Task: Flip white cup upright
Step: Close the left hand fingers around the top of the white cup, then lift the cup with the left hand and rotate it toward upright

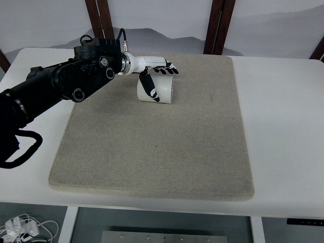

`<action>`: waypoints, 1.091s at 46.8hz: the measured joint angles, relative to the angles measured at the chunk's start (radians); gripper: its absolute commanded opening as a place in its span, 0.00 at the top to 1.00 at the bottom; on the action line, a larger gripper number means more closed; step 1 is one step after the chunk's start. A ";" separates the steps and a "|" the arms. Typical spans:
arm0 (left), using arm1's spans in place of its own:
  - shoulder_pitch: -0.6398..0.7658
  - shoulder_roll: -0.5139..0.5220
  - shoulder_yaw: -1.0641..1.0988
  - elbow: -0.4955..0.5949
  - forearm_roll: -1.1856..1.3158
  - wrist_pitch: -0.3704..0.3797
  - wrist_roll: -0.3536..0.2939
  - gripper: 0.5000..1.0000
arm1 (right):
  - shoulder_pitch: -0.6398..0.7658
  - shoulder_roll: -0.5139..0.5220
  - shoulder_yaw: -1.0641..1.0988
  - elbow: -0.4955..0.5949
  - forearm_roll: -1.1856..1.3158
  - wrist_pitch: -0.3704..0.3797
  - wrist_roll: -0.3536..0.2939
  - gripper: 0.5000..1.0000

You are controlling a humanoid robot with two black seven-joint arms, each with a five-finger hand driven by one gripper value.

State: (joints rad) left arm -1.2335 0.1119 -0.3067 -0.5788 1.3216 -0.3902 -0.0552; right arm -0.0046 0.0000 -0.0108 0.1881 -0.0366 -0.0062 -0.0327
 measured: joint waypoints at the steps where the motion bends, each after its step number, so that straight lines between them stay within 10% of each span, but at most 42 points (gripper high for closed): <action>1: 0.000 0.000 0.005 0.000 0.001 0.002 -0.001 0.28 | 0.000 0.000 0.000 0.000 0.000 0.000 0.000 0.10; 25: 0.000 0.001 0.018 0.001 0.000 0.028 -0.007 0.77 | 0.000 0.000 0.000 0.000 0.000 0.000 0.000 0.10; 51: -0.050 0.015 -0.054 0.066 -0.318 -0.019 -0.010 0.80 | 0.000 0.000 0.000 0.000 0.000 0.000 0.000 0.10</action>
State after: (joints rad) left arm -1.2838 0.1274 -0.3602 -0.5123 1.0032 -0.4095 -0.0648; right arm -0.0046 0.0000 -0.0107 0.1881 -0.0368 -0.0061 -0.0327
